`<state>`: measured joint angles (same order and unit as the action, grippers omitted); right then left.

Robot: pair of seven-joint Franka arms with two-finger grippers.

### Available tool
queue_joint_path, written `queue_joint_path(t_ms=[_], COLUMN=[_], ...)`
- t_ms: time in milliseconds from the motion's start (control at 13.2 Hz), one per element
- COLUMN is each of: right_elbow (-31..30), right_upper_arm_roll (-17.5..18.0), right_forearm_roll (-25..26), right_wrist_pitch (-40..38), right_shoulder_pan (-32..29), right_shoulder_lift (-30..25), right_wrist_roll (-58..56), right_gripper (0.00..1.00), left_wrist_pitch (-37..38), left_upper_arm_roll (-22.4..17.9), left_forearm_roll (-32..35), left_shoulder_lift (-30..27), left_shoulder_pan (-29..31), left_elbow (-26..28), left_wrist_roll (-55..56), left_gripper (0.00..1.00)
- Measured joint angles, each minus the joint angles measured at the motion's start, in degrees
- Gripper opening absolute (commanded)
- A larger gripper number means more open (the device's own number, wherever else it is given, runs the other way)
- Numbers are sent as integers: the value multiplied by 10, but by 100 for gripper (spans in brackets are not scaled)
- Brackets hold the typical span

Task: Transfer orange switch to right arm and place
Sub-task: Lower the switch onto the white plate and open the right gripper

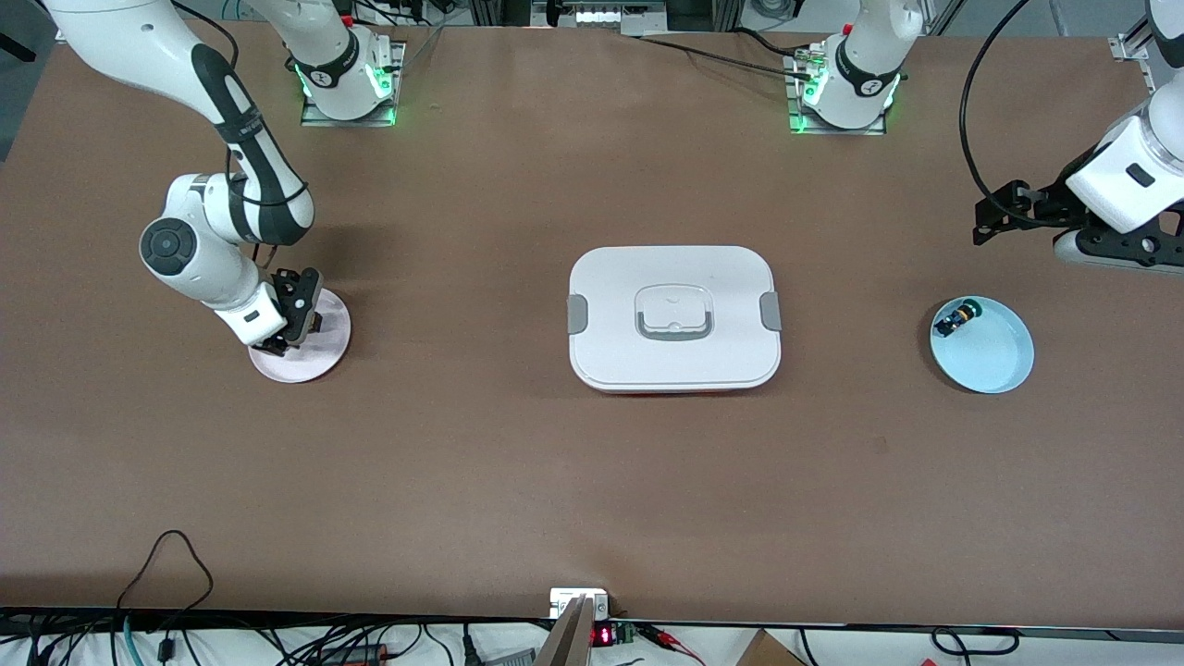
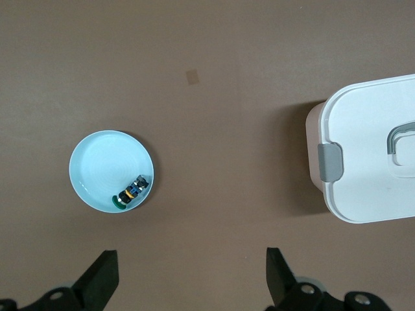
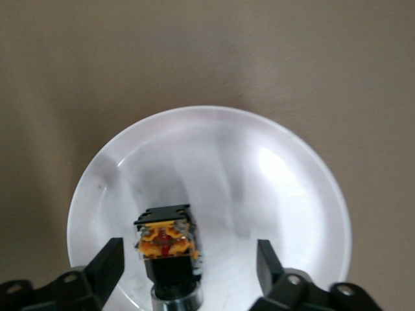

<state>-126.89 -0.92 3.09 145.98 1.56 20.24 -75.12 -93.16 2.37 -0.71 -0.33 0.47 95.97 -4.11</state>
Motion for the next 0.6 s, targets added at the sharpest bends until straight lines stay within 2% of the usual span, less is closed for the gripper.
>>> queue_joint_path(t_ms=[151, 378, 604], right_elbow=[52, 161, 234], right_upper_arm_roll=[4, 6, 9], right_forearm_roll=[-9, -56, -61], right_wrist_pitch=[-87, -242, -339], right_shoulder_pan=[0, 1, 5], right_shoulder_lift=[-16, -30, -32], right_wrist_roll=[21, 50, 166], right_gripper=[100, 100, 100], left_wrist_pitch=[0, 0, 0], left_upper_arm_roll=[0, 0, 0], left_forearm_roll=[0, 0, 0], left_shoulder_lift=[0, 0, 0], left_shoulder_pan=[0, 0, 0], left_elbow=[0, 0, 0], left_wrist_roll=[0, 0, 0], left_gripper=[100, 100, 100])
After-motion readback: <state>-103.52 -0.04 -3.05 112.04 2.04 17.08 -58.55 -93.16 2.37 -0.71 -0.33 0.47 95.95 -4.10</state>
